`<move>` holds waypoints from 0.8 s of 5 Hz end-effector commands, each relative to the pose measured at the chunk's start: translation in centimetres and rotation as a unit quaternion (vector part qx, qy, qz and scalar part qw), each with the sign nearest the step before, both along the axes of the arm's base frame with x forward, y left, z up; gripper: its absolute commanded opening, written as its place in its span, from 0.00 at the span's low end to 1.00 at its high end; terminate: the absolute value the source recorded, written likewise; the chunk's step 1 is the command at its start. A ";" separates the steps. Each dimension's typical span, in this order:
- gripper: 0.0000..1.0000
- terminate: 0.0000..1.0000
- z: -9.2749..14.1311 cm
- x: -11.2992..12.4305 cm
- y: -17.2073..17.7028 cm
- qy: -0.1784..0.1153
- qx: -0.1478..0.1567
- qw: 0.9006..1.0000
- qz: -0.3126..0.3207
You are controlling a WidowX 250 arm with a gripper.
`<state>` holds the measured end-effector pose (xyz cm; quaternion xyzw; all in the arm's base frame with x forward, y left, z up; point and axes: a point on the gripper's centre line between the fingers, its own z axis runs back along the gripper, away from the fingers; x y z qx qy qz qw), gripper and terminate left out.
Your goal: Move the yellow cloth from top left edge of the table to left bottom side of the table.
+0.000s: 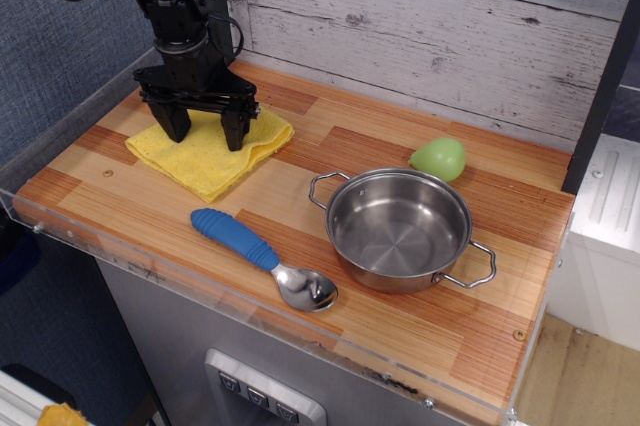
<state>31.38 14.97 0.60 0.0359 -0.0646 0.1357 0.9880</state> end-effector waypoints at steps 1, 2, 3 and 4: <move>1.00 0.00 0.7 -4.4 2.3 0.019 0.029 0.998 0.046; 1.00 0.00 1.2 -5.9 2.5 0.015 0.024 0.998 0.053; 1.00 0.00 1.0 -7.2 2.6 0.019 0.016 0.998 0.066; 1.00 0.00 0.7 -7.7 2.4 0.024 0.010 0.997 0.074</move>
